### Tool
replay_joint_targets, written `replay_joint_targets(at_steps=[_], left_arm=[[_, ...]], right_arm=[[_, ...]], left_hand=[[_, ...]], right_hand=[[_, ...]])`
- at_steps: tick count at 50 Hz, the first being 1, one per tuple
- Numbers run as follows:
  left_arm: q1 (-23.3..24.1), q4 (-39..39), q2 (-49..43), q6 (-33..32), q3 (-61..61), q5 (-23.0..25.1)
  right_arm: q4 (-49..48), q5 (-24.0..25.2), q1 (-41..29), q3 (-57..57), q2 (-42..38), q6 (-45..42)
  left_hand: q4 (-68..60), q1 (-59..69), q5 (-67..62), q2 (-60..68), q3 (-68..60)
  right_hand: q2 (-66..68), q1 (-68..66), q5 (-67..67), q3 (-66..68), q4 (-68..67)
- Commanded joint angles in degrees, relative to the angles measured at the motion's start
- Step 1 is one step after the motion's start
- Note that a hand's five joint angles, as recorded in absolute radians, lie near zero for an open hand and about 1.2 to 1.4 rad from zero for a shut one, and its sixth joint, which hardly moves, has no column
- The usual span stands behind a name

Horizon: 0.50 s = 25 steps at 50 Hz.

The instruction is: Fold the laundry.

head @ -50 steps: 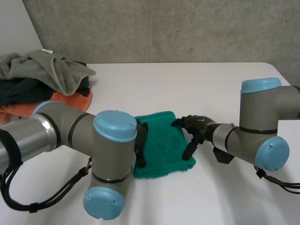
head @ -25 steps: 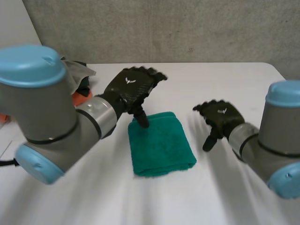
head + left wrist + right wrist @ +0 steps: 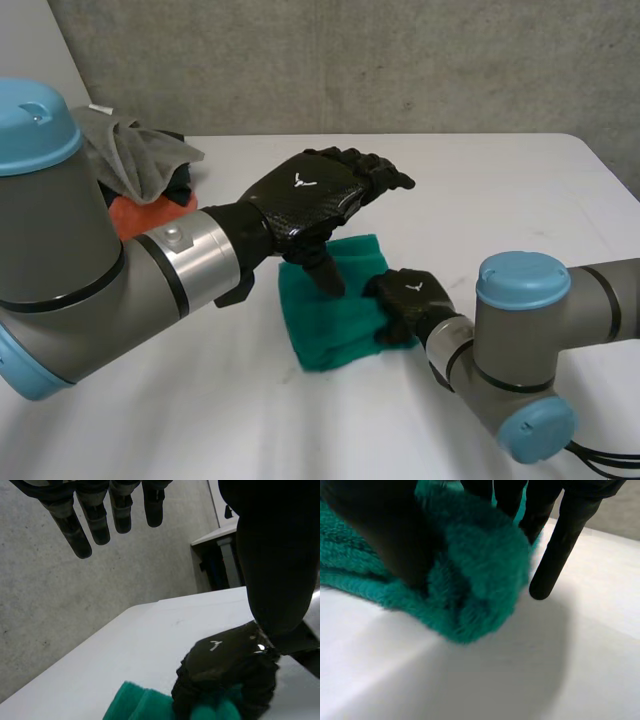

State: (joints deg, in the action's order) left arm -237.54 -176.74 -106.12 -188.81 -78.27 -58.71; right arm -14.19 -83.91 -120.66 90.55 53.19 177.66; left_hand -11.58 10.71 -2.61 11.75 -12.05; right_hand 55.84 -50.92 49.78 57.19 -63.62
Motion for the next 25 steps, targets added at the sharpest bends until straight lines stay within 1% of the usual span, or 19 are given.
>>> replay_joint_targets(at_steps=[1,3,4,7,8,10,11,14,15,17,18,20,21,24,25], left_arm=[[-0.03,-0.09,0.03,0.02,-0.48,-0.08],[-0.03,-0.09,0.12,0.02,-0.4,-0.08],[-0.03,-0.09,0.21,0.02,-0.4,-0.08],[-0.03,-0.18,0.56,0.02,-0.22,-0.08],[-0.03,-0.18,0.56,0.02,-0.13,-0.08],[0.15,-0.27,0.73,0.11,0.04,-0.08],[0.15,-0.27,0.82,0.2,0.13,-0.08],[0.41,-0.27,1.26,0.46,0.39,-0.08],[0.59,-0.27,1.35,0.46,0.48,-0.08],[1.03,-0.27,1.79,0.55,0.48,-0.08],[1.2,-0.27,1.88,0.55,0.57,-0.08],[1.47,-0.44,2.32,0.64,0.57,-0.08],[1.47,-0.44,2.4,0.64,0.57,-0.08],[1.64,-0.44,2.4,0.64,0.57,-0.08],[1.73,-0.44,2.4,0.64,0.57,-0.08]], right_arm=[[-6.91,-9.52,1.92,-1.51,3.49,-0.21],[-6.21,-9.0,3.58,-2.82,4.99,-0.56],[-5.25,-8.12,6.46,-4.83,5.26,-0.82],[-3.4,-6.97,11.84,-8.79,2.9,-1.35],[-1.91,-6.19,15.16,-12.2,0.45,-2.39],[-0.5,-6.0,17.64,-15.56,-1.67,-3.28],[0.9,-6.0,19.74,-19.84,-4.03,-4.24],[2.93,-6.0,22.74,-26.45,-8.26,-5.3],[4.76,-6.0,24.93,-31.0,-11.15,-5.39],[7.23,-6.0,26.96,-36.03,-14.23,-5.57],[10.03,-5.83,28.54,-41.01,-17.03,-5.65],[12.85,-5.13,29.86,-46.22,-20.04,-5.66],[15.48,-4.25,30.92,-51.47,-23.01,-5.66],[19.09,-3.02,33.03,-58.97,-27.33,-5.74],[21.8,-2.58,34.69,-64.13,-30.3,-5.74]], left_hand=[[1.58,-0.71,2.61,-1.75,2.05],[1.58,-0.71,2.61,-1.75,2.05],[1.58,-0.71,2.61,-1.75,2.05],[1.58,-0.71,2.61,-1.75,2.05],[1.58,-0.71,2.61,-1.75,2.05],[1.58,-0.71,2.61,-1.75,2.05],[1.58,-0.71,2.61,-1.75,2.05],[1.58,-0.71,2.61,-1.75,2.05],[1.58,-0.71,2.61,-1.75,2.05],[1.58,-0.71,2.61,-1.75,2.05],[1.58,-0.71,2.61,-1.75,2.05],[1.58,-0.71,2.61,-1.75,2.05],[1.58,-0.71,2.61,-1.75,2.05],[1.58,-0.71,2.61,-1.75,2.05],[1.58,-0.71,2.61,-1.75,2.05]], right_hand=[[24.16,-29.08,20.22,22.81,-16.38],[24.16,-29.08,20.22,22.81,-16.38],[24.16,-29.08,20.22,22.81,-16.38],[24.16,-29.08,20.22,22.81,-16.38],[24.16,-29.08,20.22,22.81,-16.38],[24.16,-29.08,20.22,22.81,-16.38],[24.16,-29.08,20.22,22.81,-16.38],[24.16,-29.08,20.22,22.81,-16.38],[24.16,-29.08,20.22,22.81,-16.38],[24.16,-29.08,20.22,22.81,-16.38],[24.16,-29.08,20.22,22.81,-16.38],[24.16,-29.08,20.22,22.81,-16.38],[24.16,-29.08,20.22,22.81,-16.38],[24.16,-29.08,20.22,22.81,-16.38],[24.16,-29.08,20.22,22.81,-16.38]])
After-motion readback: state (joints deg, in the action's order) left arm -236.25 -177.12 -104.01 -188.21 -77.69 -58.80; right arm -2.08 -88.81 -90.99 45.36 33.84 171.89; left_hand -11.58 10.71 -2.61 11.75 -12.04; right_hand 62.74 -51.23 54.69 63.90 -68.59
